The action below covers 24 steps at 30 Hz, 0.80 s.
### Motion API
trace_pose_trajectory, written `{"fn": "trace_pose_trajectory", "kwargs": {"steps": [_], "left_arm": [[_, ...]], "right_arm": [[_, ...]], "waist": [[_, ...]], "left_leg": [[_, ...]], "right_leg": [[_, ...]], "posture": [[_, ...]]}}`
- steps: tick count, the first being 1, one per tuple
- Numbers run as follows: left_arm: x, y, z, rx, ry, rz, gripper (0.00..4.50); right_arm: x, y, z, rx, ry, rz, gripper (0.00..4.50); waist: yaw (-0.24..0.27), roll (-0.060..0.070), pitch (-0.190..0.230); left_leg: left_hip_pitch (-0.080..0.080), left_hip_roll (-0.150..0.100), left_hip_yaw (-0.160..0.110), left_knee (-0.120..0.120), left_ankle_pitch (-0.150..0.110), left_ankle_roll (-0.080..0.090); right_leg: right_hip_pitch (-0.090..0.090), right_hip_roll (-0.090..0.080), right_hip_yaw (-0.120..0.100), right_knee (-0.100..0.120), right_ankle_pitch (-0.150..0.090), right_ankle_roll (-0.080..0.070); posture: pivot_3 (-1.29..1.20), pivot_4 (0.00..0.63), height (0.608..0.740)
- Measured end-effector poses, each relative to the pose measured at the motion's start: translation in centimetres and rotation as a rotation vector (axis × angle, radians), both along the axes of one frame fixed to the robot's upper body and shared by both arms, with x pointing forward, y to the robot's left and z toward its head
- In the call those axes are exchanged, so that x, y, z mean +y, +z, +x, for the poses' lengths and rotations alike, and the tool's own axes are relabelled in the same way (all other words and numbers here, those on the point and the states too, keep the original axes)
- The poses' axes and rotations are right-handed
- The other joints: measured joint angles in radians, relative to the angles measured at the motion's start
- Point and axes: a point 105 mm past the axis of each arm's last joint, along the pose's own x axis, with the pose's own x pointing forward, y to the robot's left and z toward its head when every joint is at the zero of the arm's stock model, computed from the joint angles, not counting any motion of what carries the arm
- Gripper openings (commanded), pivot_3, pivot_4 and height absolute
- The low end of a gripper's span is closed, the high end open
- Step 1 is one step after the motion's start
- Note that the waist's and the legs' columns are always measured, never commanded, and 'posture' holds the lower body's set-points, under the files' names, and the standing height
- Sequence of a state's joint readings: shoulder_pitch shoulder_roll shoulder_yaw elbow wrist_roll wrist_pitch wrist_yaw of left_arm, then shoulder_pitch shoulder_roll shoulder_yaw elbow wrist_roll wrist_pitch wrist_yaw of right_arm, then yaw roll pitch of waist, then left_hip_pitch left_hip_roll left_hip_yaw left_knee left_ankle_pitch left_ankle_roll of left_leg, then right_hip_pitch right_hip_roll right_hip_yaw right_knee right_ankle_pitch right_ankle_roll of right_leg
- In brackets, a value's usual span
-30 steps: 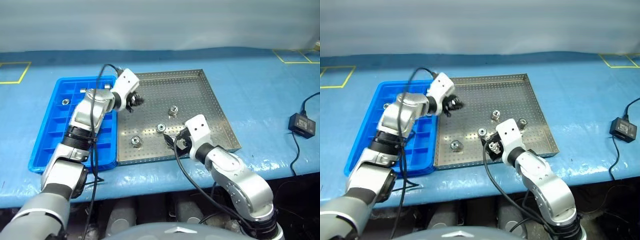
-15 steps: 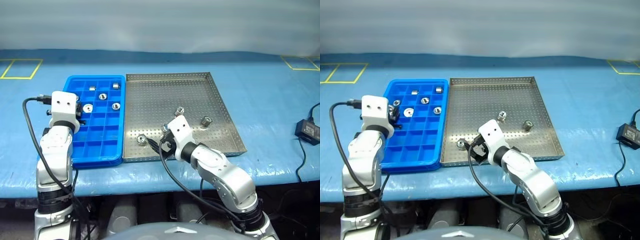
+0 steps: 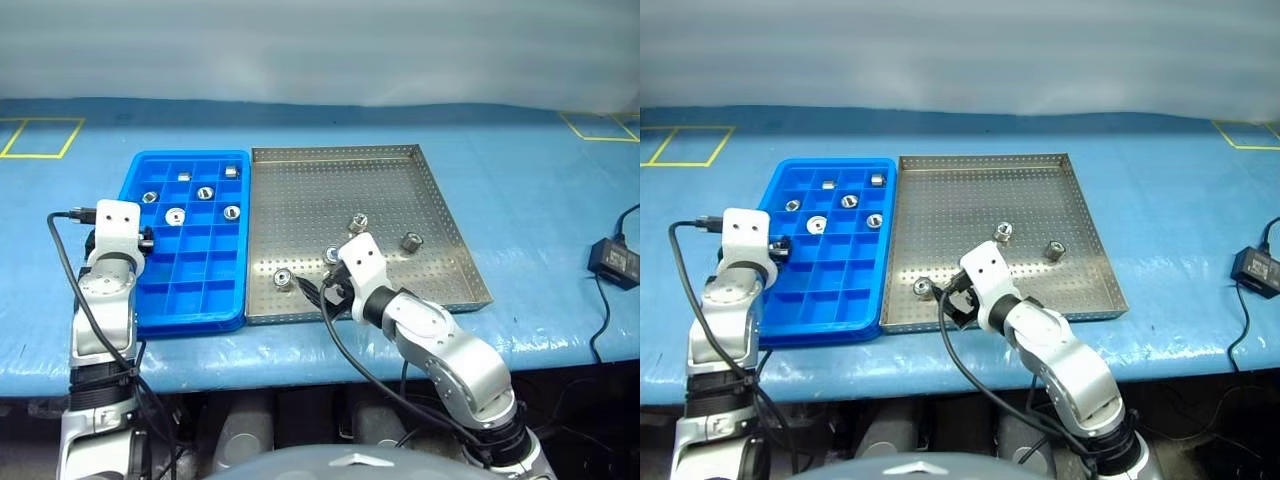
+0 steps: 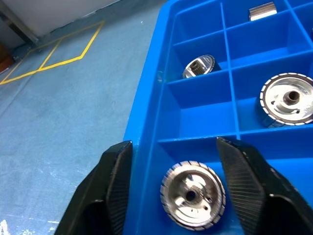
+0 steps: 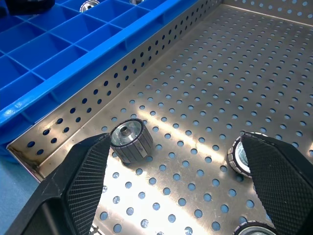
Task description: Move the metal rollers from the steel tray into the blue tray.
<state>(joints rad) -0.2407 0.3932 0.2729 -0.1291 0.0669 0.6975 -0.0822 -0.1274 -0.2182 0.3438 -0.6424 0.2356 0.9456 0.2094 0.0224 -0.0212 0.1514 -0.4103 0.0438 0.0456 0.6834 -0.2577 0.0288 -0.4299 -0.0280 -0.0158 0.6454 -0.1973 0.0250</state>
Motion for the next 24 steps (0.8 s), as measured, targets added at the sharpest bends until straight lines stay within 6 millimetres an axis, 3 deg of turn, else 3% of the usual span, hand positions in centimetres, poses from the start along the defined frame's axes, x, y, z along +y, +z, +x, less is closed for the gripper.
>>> {"fn": "trace_pose_trajectory", "kwargs": {"steps": [3, 6, 8, 11, 13, 17, 24], "left_arm": [[-4.2, 3.2, 1.1, -0.127, -0.204, -0.1, 4.35], [-9.0, 7.9, 1.4, -0.253, -0.473, -0.191, 4.35], [-12.1, 8.9, 0.9, -0.225, -0.666, -0.232, 4.35], [-15.1, 6.8, 0.3, -0.039, -0.844, -0.237, 4.35], [-16.5, 4.1, -0.4, 0.144, -0.933, -0.217, 4.35], [-17.6, 0.9, -2.1, 0.374, -1.066, -0.162, 4.35], [-18.0, -1.5, -3.4, 0.546, -1.157, -0.06, 4.35]], "right_arm": [[-0.1, 0.1, -0.1, -0.004, -0.011, 0.003, 4.5], [-0.4, 0.2, -0.2, -0.005, -0.025, 0.003, 4.5], [-0.8, 0.1, -0.2, 0.003, -0.042, -0.001, 4.5], [-1.4, -0.3, -0.3, 0.014, -0.062, -0.014, 4.5], [-1.8, -0.5, -0.3, 0.026, -0.081, -0.02, 4.5], [-2.0, -0.8, -0.3, 0.035, -0.098, -0.024, 4.5], [-2.1, -0.9, -0.6, 0.044, -0.137, -0.005, 4.5]], "waist": [[0.0, -0.002, -0.001], [-0.01, -0.001, -0.001], [-0.018, -0.001, -0.001], [-0.035, -0.001, -0.001], [-0.045, -0.001, -0.001], [-0.059, 0.0, -0.001], [-0.061, 0.0, 0.0]], "left_leg": [[-0.001, 0.0, 0.0, 0.001, 0.0, 0.0], [0.0, -0.001, 0.001, 0.0, 0.0, 0.0], [0.0, 0.0, 0.001, -0.001, 0.0, 0.0], [0.001, -0.001, 0.001, -0.001, 0.0, 0.0], [0.001, -0.001, 0.001, -0.001, 0.0, 0.0], [0.0, 0.001, 0.001, -0.001, 0.0, 0.0], [-0.001, 0.001, 0.003, -0.001, 0.0, 0.0]], "right_leg": [[0.0, -0.001, 0.0, -0.001, 0.002, -0.003], [0.0, -0.001, 0.001, -0.001, 0.003, -0.004], [0.0, 0.001, 0.001, -0.001, 0.002, -0.003], [0.0, 0.002, 0.002, 0.0, 0.0, 0.0], [-0.001, 0.003, 0.002, 0.0, 0.0, 0.0], [-0.002, 0.004, 0.003, 0.001, -0.001, -0.001], [-0.003, 0.002, 0.004, -0.001, -0.001, 0.0]], "posture": [[-0.01, 0.15, 0.74], [-0.01, 0.15, 0.74], [-0.02, 0.15, 0.74], [-0.04, 0.15, 0.74], [-0.05, 0.15, 0.74], [-0.08, 0.15, 0.74], [-0.11, 0.15, 0.74]]}}
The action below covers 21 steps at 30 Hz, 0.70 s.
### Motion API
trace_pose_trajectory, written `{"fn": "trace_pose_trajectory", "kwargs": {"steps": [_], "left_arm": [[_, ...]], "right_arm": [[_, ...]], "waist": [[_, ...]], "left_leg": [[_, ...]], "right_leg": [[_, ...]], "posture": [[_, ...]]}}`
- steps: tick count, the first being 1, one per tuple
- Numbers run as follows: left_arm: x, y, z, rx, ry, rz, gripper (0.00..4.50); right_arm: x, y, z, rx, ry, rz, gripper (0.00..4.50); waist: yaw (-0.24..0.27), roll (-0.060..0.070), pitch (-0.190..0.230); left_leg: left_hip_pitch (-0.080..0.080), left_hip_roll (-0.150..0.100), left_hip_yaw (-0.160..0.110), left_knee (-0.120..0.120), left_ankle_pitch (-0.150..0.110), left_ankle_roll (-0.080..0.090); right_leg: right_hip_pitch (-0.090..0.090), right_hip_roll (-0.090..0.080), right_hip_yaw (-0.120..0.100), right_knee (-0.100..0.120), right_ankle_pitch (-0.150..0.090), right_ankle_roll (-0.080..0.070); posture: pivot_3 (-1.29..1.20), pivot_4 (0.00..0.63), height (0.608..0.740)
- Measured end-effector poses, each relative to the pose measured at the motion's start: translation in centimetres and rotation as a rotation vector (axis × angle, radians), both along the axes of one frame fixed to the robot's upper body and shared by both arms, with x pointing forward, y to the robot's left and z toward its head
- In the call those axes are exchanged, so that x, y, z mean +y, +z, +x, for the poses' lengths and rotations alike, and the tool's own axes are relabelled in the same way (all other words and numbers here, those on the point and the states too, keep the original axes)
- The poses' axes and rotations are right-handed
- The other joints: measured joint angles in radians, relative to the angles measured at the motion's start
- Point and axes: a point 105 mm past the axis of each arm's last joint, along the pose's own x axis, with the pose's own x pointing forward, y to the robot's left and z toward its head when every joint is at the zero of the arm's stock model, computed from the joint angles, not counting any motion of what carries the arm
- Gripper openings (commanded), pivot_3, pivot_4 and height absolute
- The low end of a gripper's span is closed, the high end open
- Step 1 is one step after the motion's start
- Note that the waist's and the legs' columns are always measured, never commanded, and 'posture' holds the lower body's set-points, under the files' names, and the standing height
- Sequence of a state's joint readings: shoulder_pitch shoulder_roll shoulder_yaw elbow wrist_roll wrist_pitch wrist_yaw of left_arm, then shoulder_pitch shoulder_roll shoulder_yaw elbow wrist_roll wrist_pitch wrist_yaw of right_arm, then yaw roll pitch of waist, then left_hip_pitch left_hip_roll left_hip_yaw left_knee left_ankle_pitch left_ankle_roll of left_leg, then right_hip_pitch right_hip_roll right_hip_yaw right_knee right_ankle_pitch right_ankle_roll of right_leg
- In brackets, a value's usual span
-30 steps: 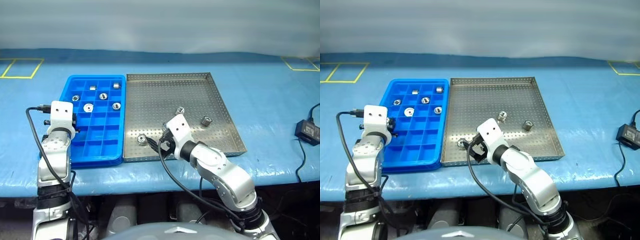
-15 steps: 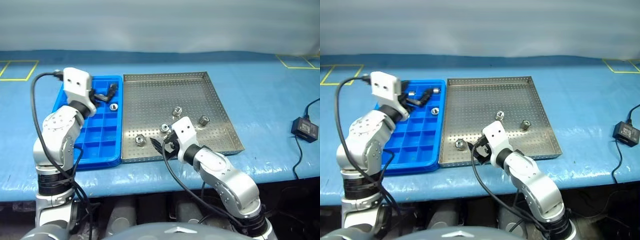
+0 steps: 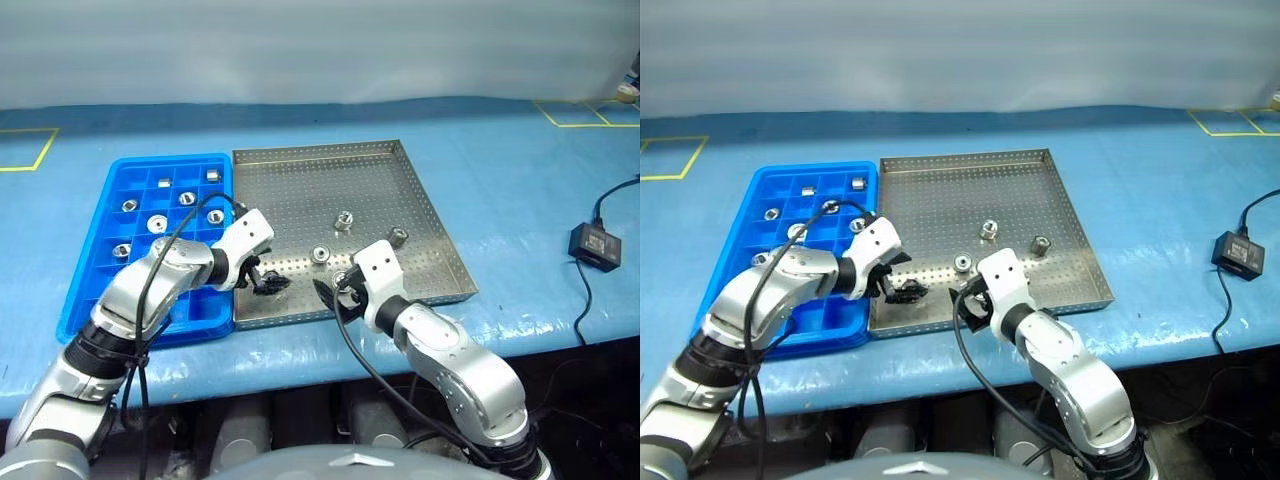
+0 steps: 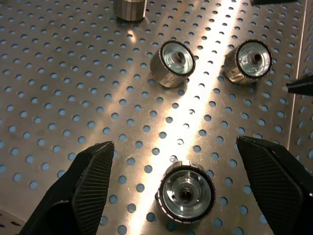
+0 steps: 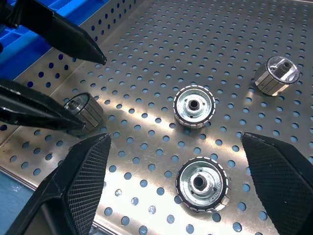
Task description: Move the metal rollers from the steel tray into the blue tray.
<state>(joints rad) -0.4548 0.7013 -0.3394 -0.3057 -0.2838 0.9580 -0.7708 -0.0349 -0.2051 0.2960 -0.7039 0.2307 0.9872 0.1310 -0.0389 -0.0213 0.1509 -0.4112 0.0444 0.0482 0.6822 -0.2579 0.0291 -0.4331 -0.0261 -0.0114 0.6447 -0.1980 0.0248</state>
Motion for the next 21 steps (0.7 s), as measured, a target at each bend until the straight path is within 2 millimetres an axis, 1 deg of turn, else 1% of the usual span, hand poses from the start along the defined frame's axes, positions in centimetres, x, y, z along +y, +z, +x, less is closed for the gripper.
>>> {"fn": "trace_pose_trajectory", "kwargs": {"steps": [3, 6, 7, 8, 10, 14, 15, 17, 19, 21], "left_arm": [[0.5, -0.7, -0.1, 0.002, -0.04, 0.08, 4.35], [0.7, -0.9, -0.1, -0.008, -0.092, 0.136, 3.73], [0.6, -0.9, -0.1, -0.014, -0.102, 0.147, 3.44], [0.6, -0.9, 0.1, -0.023, -0.106, 0.158, 3.04], [0.6, -0.9, 0.4, -0.028, -0.106, 0.159, 2.4], [0.0, -0.8, 0.6, -0.037, -0.106, 0.122, 1.06], [-0.2, -0.8, 0.7, -0.038, -0.1, 0.11, 0.98], [-0.1, -0.9, 0.7, -0.036, -0.074, 0.08, 0.98], [0.1, -0.8, 1.0, -0.042, -0.006, 0.034, 0.98], [0.5, -0.2, 1.5, -0.068, 0.092, -0.036, 0.98]], "right_arm": [[0.0, 0.1, 0.0, -0.005, -0.007, 0.007, 4.5], [0.1, 0.2, 0.0, -0.005, -0.008, 0.01, 4.5], [0.1, 0.2, 0.0, -0.006, -0.009, 0.01, 4.5], [0.1, 0.2, 0.0, -0.006, -0.009, 0.011, 4.5], [0.1, 0.2, 0.0, -0.008, -0.011, 0.011, 4.5], [0.0, 0.2, 0.0, -0.009, -0.014, 0.008, 4.5], [0.0, 0.3, 0.1, -0.011, -0.014, 0.008, 4.5], [0.0, 0.3, 0.1, -0.013, -0.013, 0.007, 4.5], [0.0, 0.3, 0.1, -0.015, -0.013, 0.002, 4.5], [0.0, 0.4, 0.2, -0.02, -0.008, 0.002, 4.5]], "waist": [[-0.001, 0.0, 0.0], [-0.001, 0.0, 0.0], [-0.001, 0.0, 0.0], [-0.001, 0.0, 0.0], [-0.001, 0.0, 0.0], [-0.001, 0.0, 0.0], [-0.001, 0.0, 0.0], [-0.001, 0.0, 0.0], [-0.001, 0.0, 0.0], [0.001, 0.0, 0.0]], "left_leg": [[0.0, 0.0, 0.0, 0.0, 0.0, 0.0], [0.0, 0.0, 0.0, 0.0, 0.0, 0.0], [0.0, 0.0, 0.0, 0.0, 0.0, 0.0], [0.0, 0.0, 0.0, 0.0, 0.0, 0.0], [0.0, 0.0, 0.001, 0.0, 0.0, 0.0], [0.0, 0.0, 0.001, 0.0, 0.0, 0.0], [0.0, 0.0, 0.001, 0.0, 0.0, 0.0], [0.0, 0.0, 0.001, 0.0, 0.0, 0.0], [-0.001, 0.0, 0.001, 0.0, 0.0, 0.0], [-0.001, 0.0, 0.001, 0.0, 0.0, 0.0]], "right_leg": [[-0.001, 0.0, 0.0, 0.0, 0.0, 0.0], [-0.001, 0.0, 0.0, 0.001, 0.0, 0.0], [-0.001, 0.0, 0.0, 0.001, 0.0, 0.0], [-0.001, 0.0, 0.0, 0.0, 0.0, 0.0], [-0.001, 0.0, 0.0, 0.001, 0.0, 0.0], [-0.001, 0.0, 0.0, 0.0, 0.0, 0.0], [-0.001, 0.0, 0.0, 0.0, 0.0, 0.0], [-0.001, 0.0, 0.001, 0.0, 0.0, 0.0], [-0.002, 0.0, 0.001, 0.001, 0.0, 0.0], [-0.002, 0.0, 0.001, 0.001, 0.0, 0.001]], "posture": [[-0.11, 0.15, 0.74], [-0.11, 0.15, 0.74], [-0.11, 0.15, 0.74], [-0.11, 0.15, 0.74], [-0.11, 0.15, 0.74], [-0.1, 0.15, 0.74], [-0.09, 0.15, 0.74], [-0.09, 0.15, 0.74], [-0.07, 0.15, 0.74], [-0.05, 0.15, 0.74]]}}
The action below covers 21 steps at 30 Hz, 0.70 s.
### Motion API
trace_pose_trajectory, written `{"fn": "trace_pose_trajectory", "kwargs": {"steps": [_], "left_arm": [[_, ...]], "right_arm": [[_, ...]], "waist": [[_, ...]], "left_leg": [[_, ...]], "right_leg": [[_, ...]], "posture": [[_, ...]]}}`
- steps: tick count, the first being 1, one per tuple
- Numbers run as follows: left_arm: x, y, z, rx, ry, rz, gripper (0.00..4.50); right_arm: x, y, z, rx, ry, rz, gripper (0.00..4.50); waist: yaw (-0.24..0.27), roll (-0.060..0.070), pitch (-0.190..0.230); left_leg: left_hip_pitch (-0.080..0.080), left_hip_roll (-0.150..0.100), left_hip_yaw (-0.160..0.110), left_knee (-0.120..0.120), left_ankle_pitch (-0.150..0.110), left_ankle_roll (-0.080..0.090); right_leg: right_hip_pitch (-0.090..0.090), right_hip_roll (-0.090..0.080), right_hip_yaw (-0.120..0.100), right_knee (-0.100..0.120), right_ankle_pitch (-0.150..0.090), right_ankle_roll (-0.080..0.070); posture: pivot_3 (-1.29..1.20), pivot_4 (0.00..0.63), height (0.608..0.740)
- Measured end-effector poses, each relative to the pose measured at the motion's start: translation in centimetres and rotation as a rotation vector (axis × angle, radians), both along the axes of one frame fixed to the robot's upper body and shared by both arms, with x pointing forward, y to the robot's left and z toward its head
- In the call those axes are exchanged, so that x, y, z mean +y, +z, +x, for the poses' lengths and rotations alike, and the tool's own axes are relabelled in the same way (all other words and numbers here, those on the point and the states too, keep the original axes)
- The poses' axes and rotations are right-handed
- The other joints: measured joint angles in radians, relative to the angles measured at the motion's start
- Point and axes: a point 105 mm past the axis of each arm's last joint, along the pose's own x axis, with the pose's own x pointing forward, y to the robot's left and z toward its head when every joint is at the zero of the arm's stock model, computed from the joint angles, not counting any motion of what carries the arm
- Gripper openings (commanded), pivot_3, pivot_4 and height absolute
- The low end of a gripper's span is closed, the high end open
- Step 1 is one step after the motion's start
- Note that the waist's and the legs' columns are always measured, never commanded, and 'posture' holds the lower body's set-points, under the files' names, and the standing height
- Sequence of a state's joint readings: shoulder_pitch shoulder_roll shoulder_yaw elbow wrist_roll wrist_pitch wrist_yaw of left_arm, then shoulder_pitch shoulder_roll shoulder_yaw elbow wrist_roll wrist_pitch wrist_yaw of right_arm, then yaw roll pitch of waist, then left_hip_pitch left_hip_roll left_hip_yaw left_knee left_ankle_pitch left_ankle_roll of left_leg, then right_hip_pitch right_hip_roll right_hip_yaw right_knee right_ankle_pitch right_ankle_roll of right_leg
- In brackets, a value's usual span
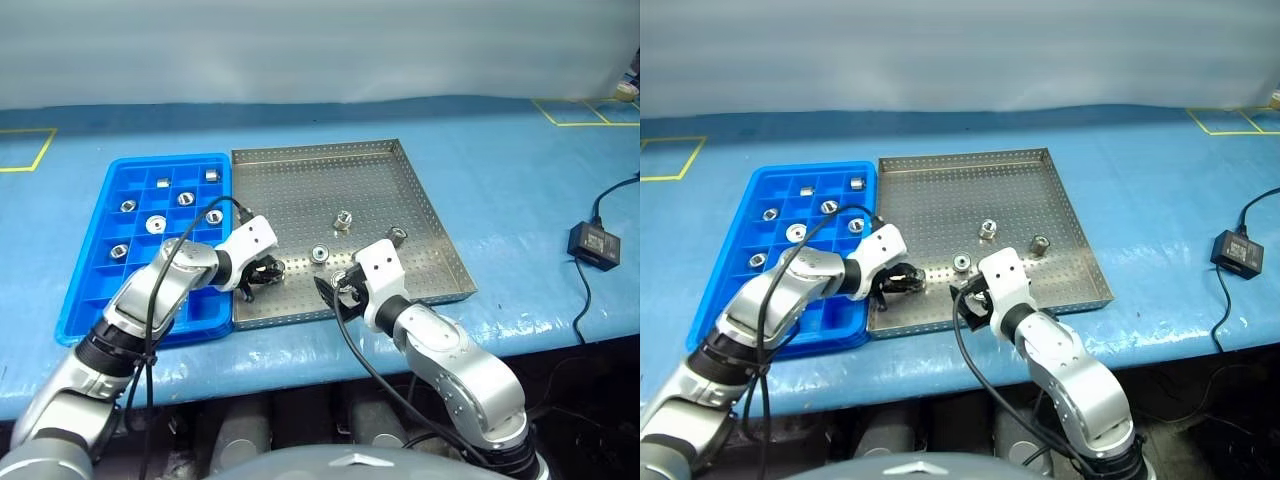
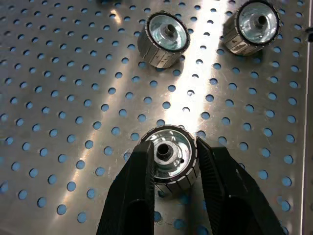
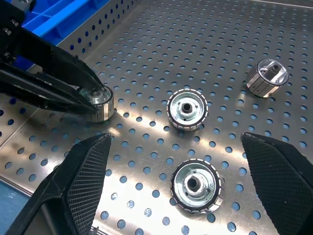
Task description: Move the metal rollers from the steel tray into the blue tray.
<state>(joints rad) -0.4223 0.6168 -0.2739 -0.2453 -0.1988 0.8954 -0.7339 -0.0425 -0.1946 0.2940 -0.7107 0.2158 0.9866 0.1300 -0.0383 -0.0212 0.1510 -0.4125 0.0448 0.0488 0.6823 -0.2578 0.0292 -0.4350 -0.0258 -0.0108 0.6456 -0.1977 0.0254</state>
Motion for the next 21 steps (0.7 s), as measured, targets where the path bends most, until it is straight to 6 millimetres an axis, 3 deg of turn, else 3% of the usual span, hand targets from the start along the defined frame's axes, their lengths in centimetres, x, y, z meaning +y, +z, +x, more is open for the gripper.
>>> {"fn": "trace_pose_trajectory", "kwargs": {"steps": [4, 11, 18, 21], "left_arm": [[1.8, 2.0, 0.3, -0.079, 0.15, -0.064, 0.98], [2.5, 2.5, -0.3, -0.081, 0.198, -0.082, 0.98], [4.7, 6.7, 0.8, -0.269, 0.434, -0.238, 0.98], [6.9, 7.9, 0.4, -0.371, 0.611, -0.295, 0.98]], "right_arm": [[0.2, 0.4, 0.2, -0.016, 0.018, 0.0, 4.5], [0.8, 0.4, 0.6, -0.012, 0.063, -0.005, 4.5], [1.0, 0.4, 0.6, -0.008, 0.074, -0.005, 4.5], [1.0, 0.3, 0.6, -0.005, 0.082, -0.006, 4.5]], "waist": [[0.002, 0.0, 0.0], [0.024, 0.0, 0.0], [0.027, 0.0, 0.0], [0.026, 0.0, 0.0]], "left_leg": [[0.0, 0.0, 0.0, -0.001, 0.0, 0.0], [0.0, 0.0, 0.0, 0.0, 0.0, 0.0], [0.0, -0.001, 0.0, 0.0, 0.0, 0.0], [0.001, 0.0, -0.001, -0.001, 0.0, 0.0]], "right_leg": [[0.0, 0.0, 0.0, 0.0, 0.0, 0.0], [0.001, 0.0, 0.0, -0.001, 0.0, 0.0], [0.001, 0.0, 0.0, -0.001, 0.001, 0.001], [0.002, 0.0, 0.0, -0.001, 0.001, 0.001]], "posture": [[-0.01, 0.15, 0.74], [0.02, 0.15, 0.74], [0.04, 0.15, 0.74], [0.08, 0.15, 0.74]]}}
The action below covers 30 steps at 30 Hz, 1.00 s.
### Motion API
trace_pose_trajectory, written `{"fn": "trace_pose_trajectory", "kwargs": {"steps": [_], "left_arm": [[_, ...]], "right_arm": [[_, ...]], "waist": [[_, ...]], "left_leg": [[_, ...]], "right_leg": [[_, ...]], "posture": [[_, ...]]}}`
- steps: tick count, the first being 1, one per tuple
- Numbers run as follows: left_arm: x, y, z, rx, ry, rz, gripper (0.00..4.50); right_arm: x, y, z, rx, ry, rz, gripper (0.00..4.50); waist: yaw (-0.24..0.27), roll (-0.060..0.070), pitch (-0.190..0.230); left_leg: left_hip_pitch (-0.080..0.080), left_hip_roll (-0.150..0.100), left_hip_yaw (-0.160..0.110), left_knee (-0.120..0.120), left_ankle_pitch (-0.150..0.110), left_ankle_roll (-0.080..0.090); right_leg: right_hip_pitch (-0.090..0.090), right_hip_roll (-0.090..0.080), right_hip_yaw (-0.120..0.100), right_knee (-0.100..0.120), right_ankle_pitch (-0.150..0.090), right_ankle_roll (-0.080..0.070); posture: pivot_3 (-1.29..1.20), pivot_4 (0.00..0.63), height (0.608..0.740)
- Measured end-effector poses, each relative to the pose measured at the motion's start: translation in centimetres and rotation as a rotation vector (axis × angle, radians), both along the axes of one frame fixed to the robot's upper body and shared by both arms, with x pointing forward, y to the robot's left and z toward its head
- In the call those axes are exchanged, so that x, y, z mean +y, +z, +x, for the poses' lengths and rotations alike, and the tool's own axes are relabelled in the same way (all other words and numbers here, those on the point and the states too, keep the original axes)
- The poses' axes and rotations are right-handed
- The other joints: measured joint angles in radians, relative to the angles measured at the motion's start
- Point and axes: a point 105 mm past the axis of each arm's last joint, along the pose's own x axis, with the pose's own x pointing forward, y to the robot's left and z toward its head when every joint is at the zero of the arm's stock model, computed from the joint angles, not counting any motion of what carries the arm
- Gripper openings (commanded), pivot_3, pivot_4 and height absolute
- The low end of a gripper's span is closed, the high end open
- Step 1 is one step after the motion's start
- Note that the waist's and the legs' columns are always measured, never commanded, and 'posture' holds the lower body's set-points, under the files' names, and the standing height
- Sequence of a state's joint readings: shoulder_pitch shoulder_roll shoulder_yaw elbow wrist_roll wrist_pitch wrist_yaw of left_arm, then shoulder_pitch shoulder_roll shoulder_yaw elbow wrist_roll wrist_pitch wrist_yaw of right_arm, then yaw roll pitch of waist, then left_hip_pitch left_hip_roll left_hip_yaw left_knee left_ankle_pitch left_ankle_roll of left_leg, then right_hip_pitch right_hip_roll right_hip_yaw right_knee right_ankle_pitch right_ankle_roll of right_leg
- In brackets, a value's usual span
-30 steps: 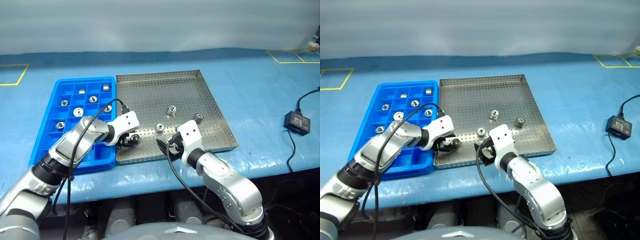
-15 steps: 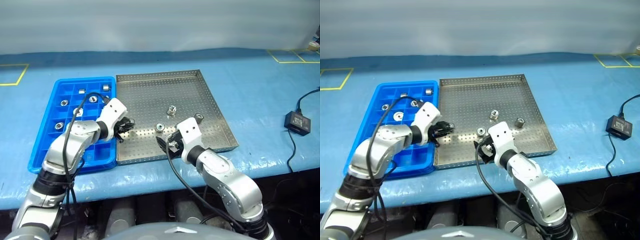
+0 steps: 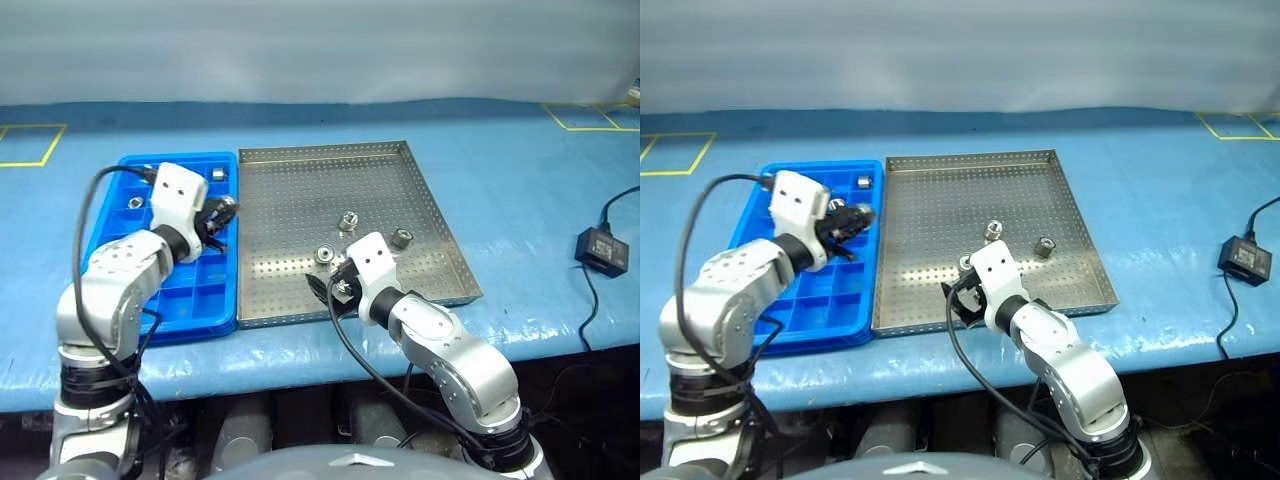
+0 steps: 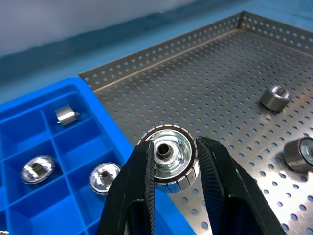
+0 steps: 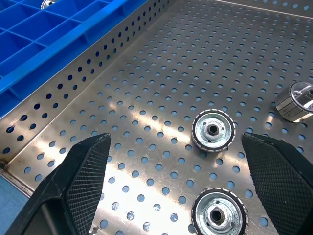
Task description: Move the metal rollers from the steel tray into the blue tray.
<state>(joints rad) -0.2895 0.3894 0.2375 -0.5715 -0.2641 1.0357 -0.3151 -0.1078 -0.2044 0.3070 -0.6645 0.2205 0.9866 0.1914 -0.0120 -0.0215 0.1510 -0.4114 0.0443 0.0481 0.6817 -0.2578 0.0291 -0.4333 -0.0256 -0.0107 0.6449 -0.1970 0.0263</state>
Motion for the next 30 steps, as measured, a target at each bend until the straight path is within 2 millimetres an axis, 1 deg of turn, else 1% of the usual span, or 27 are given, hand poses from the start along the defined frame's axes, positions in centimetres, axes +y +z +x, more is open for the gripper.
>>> {"fn": "trace_pose_trajectory", "kwargs": {"steps": [2, 5, 6, 8, 11, 15, 19, 21, 23, 25, 28, 30], "left_arm": [[2.4, 0.0, -0.9, -0.038, 0.167, -0.009, 0.98], [5.9, -0.8, -2.7, -0.054, 0.407, 0.018, 0.98], [6.6, -1.3, -3.2, -0.045, 0.457, 0.033, 0.98], [7.4, -2.5, -4.2, -0.011, 0.526, 0.049, 0.98], [7.5, -3.8, -4.9, 0.027, 0.55, 0.057, 0.98], [6.7, -5.3, -5.4, 0.077, 0.534, 0.044, 0.98], [6.1, -5.4, -5.2, 0.076, 0.506, 0.04, 0.98], [5.9, -5.8, -5.0, 0.09, 0.491, 0.035, 0.98], [5.7, -6.4, -4.8, 0.117, 0.472, 0.029, 1.72], [5.4, -6.7, -4.7, 0.13, 0.454, 0.028, 2.36], [4.7, -6.9, -4.4, 0.146, 0.413, 0.014, 3.35], [4.1, -6.6, -4.0, 0.138, 0.385, 0.016, 3.98]], "right_arm": [[0.1, 0.0, 0.0, 0.001, 0.013, -0.003, 4.5], [0.4, -0.3, 0.0, 0.014, 0.043, -0.012, 4.5], [0.4, -0.4, 0.1, 0.017, 0.05, -0.014, 4.5], [0.8, -0.2, 0.1, 0.014, 0.077, -0.016, 4.5], [1.4, -0.1, 0.2, 0.012, 0.111, -0.016, 4.5], [1.6, 0.0, 0.3, 0.011, 0.126, -0.017, 4.5], [1.5, -0.1, 0.3, 0.013, 0.129, -0.019, 4.5], [1.5, -0.2, 0.2, 0.016, 0.125, -0.019, 4.5], [1.4, -0.3, 0.2, 0.022, 0.115, -0.018, 4.5], [1.3, -0.5, 0.1, 0.026, 0.11, -0.019, 4.5], [1.2, -0.6, 0.0, 0.031, 0.098, -0.019, 4.5], [0.9, -0.8, 0.0, 0.035, 0.082, -0.019, 4.5]], "waist": [[0.001, 0.0, 0.0], [0.011, 0.0, 0.0], [0.017, 0.0, 0.0], [0.033, 0.0, 0.0], [0.055, -0.001, 0.0], [0.064, -0.001, -0.001], [0.061, -0.001, -0.001], [0.057, -0.001, -0.001], [0.055, -0.001, 0.0], [0.052, -0.001, 0.0], [0.05, -0.001, 0.0], [0.05, -0.001, 0.0]], "left_leg": [[0.0, 0.0, 0.0, 0.0, 0.0, 0.0], [0.001, 0.0, -0.001, 0.0, 0.0, 0.0], [0.002, 0.0, -0.001, 0.0, 0.0, 0.0], [0.002, 0.0, -0.001, 0.001, 0.0, 0.0], [0.002, 0.0, -0.001, 0.001, 0.0, 0.0], [0.0, -0.001, -0.002, 0.001, 0.0, 0.0], [0.0, 0.0, -0.002, 0.001, 0.0, 0.0], [0.0, 0.0, -0.002, 0.001, 0.0, 0.0], [0.0, 0.0, -0.002, 0.001, 0.0, 0.0], [0.0, 0.0, -0.002, 0.001, 0.0, 0.0], [0.0, 0.0, -0.002, 0.001, 0.0, 0.0], [0.0, 0.0, -0.002, 0.001, 0.0, 0.0]], "right_leg": [[0.0, 0.0, 0.0, 0.0, 0.0, 0.0], [0.002, 0.0, -0.001, 0.0, 0.0, 0.0], [0.003, 0.0, -0.001, 0.0, 0.0, 0.0], [0.003, 0.0, -0.001, 0.0, 0.0, 0.0], [0.003, -0.001, -0.002, 0.0, 0.0, -0.001], [0.003, -0.002, -0.002, -0.001, 0.0, -0.001], [0.002, -0.001, -0.003, -0.001, -0.001, -0.001], [0.002, -0.001, -0.003, -0.001, -0.001, -0.001], [0.002, -0.001, -0.003, -0.001, -0.001, -0.001], [0.002, -0.001, -0.003, -0.001, -0.001, -0.001], [0.002, -0.001, -0.003, -0.001, -0.001, -0.001], [0.002, -0.001, -0.003, -0.001, -0.001, -0.001]], "posture": [[0.1, 0.15, 0.74], [0.14, 0.15, 0.74], [0.14, 0.15, 0.74], [0.16, 0.15, 0.74], [0.17, 0.15, 0.74], [0.16, 0.15, 0.74], [0.14, 0.15, 0.74], [0.12, 0.15, 0.74], [0.11, 0.15, 0.74], [0.1, 0.15, 0.74], [0.08, 0.15, 0.74], [0.06, 0.15, 0.74]]}}
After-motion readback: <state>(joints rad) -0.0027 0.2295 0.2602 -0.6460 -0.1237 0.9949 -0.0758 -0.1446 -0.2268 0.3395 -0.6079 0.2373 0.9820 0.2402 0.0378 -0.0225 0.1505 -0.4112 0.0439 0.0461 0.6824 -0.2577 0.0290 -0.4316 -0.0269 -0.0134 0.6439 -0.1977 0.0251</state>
